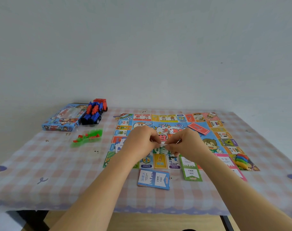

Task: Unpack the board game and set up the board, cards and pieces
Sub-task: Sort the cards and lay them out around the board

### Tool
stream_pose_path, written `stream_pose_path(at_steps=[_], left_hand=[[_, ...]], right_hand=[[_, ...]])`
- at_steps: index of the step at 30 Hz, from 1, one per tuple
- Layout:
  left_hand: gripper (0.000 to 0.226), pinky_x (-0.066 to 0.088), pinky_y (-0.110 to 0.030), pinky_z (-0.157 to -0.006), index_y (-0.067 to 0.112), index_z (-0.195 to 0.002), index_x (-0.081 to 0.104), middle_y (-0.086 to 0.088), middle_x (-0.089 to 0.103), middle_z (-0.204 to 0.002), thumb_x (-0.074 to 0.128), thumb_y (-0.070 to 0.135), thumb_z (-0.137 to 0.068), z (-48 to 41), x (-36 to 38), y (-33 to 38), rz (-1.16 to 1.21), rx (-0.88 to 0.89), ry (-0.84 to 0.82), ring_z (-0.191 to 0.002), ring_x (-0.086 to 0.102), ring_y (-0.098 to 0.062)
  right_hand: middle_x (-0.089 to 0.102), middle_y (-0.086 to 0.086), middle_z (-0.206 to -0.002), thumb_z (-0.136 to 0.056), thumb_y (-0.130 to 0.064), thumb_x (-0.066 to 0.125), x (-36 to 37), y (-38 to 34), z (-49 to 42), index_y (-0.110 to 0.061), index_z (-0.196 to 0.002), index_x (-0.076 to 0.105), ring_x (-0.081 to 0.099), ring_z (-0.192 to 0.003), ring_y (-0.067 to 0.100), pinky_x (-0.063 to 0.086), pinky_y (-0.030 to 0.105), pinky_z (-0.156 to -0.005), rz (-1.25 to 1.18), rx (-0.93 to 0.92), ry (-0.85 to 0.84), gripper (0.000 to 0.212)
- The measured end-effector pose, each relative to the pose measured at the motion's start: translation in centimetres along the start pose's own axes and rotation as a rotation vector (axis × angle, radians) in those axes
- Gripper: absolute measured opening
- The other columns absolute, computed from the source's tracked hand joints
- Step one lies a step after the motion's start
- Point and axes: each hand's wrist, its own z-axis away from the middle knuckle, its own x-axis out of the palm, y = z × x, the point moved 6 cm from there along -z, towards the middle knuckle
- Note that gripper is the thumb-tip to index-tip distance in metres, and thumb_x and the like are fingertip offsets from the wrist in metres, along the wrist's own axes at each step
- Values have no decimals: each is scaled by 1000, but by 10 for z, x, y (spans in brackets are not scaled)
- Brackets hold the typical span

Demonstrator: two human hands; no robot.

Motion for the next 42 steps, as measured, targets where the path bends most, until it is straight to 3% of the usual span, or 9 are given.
stream_pose_path(at_steps=[7,10,13,16,20,26,31,37,42], left_hand=[[7,49,-17,-70,21,-86,74,8,71,-85,71,18,-82,-2,-1,-1,41,-18,7,-71,60,-2],[4,51,-19,-68,18,-82,74,6,70,-78,74,14,-79,-5,-11,-12,302,-137,91,-69,63,-6],[8,55,-22,-65,16,-76,71,-2,70,-75,75,9,-78,-2,-13,-21,695,-306,116,-63,63,-13],[9,56,-25,-68,16,-76,70,-3,70,-75,75,9,-78,-1,-9,-20,726,-316,95,-62,62,-14],[7,47,-15,-61,22,-81,73,11,68,-82,77,18,-77,2,-10,-16,397,-209,89,-71,63,-6],[7,49,-17,-59,21,-81,73,12,66,-71,76,17,-77,4,-4,-8,278,-111,19,-63,60,-4],[8,47,-16,-62,22,-84,75,10,69,-75,77,20,-76,5,-2,-12,244,-93,42,-68,61,-1],[11,53,-22,-69,18,-87,76,6,72,-81,76,22,-78,4,3,-13,200,-92,34,-73,65,-7],[12,58,-27,-64,12,-88,73,-1,72,-74,76,15,-78,0,2,-15,440,-183,56,-60,67,-9]], right_hand=[[72,1,-70,-81,-17,73,-5,-4,1,-18,-86,75,67,-57,11,56,19,-60,-17,-9,41,6],[71,3,-71,-77,-11,77,-19,2,1,-15,-92,73,62,-50,7,52,15,-53,-300,39,156,16],[71,6,-70,-75,-7,77,-18,6,2,-8,-92,71,64,-55,12,57,21,-57,-609,119,105,18],[72,8,-69,-76,-5,75,-12,2,2,-5,-85,73,66,-62,18,60,27,-67,-725,123,63,9],[70,-2,-61,-80,-3,72,-16,-4,0,-7,-88,75,64,-54,9,55,17,-58,-419,27,94,9],[66,0,-60,-80,-12,72,-5,-15,-1,-18,-81,76,47,-37,-3,35,7,-40,-1,-67,-5,7],[69,6,-65,-80,-14,74,2,-2,4,-8,-76,75,49,-35,-1,38,9,-38,-101,29,-12,7],[72,0,-66,-80,-14,73,6,5,5,-19,-68,72,66,-56,10,48,14,-52,-114,77,-3,13],[72,0,-68,-77,-17,77,-7,9,5,-19,-76,76,63,-60,10,55,21,-59,-267,86,87,3]])
